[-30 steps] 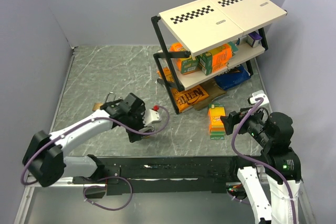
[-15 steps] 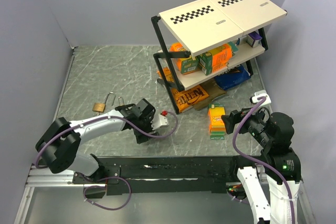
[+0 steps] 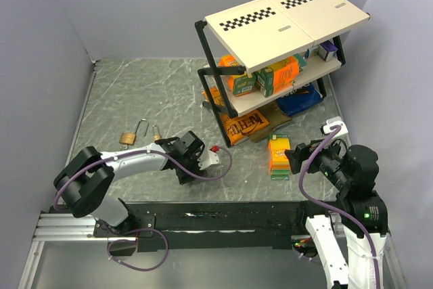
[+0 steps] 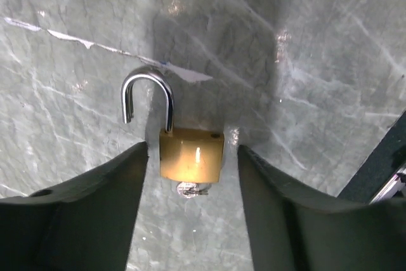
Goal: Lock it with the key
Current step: Pick up the lock from the center of the board.
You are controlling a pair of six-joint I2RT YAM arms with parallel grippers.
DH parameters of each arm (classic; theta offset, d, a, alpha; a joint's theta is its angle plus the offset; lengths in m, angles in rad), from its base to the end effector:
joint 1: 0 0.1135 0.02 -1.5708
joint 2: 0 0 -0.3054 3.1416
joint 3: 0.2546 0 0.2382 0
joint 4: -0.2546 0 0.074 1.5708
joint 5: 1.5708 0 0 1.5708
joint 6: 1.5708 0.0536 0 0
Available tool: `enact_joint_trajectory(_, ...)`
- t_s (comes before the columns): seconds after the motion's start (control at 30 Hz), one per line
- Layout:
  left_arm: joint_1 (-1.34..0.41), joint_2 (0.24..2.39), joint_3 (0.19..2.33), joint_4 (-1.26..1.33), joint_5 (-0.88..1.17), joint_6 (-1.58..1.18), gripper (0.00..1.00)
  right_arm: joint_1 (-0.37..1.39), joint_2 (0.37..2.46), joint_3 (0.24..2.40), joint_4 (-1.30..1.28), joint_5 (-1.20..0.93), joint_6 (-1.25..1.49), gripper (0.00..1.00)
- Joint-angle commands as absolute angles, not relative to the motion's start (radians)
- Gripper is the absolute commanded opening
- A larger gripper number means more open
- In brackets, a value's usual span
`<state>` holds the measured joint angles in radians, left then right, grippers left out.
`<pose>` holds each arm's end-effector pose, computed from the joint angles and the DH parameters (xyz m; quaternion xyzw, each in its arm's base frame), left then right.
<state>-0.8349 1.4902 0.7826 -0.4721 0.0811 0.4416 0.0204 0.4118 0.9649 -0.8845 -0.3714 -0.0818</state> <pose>0.1701 -0.1943 0.1959 0.5903 0.7825 -0.0769 0.1826 0.0216 0.0199 0.3676 -0.1480 0.7935 0.1327 0.5752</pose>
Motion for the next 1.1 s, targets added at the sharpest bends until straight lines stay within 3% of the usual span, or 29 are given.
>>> enact_joint_trajectory(0.0,-0.839,1.543,0.779,-0.459,0.064,0.428,0.55,0.012,0.430,1.011,-0.893,-0.399,-0.097,0.99)
enact_joint_trajectory(0.2,-0.838,1.479,0.798,-0.518,0.086,0.370,0.26,0.014,0.455,1.025,-0.943,-0.497,-0.150,0.97)
enact_joint_trajectory(0.4,-0.831,1.333,0.831,-0.586,0.052,0.293,0.06,0.014,0.453,1.017,-0.937,-0.625,-0.202,0.95)
enact_joint_trajectory(0.57,-0.737,1.188,0.911,-0.652,0.113,0.224,0.02,0.014,0.502,1.045,-1.012,-0.712,-0.296,0.94)
enact_joint_trajectory(0.87,-0.407,0.990,1.054,-0.677,0.365,-0.044,0.01,0.054,0.656,1.058,-0.983,-0.862,-0.351,0.93)
enact_joint_trajectory(1.07,-0.278,0.920,1.092,-0.652,0.478,-0.190,0.01,0.375,0.805,1.097,-0.839,-0.649,-0.322,0.91)
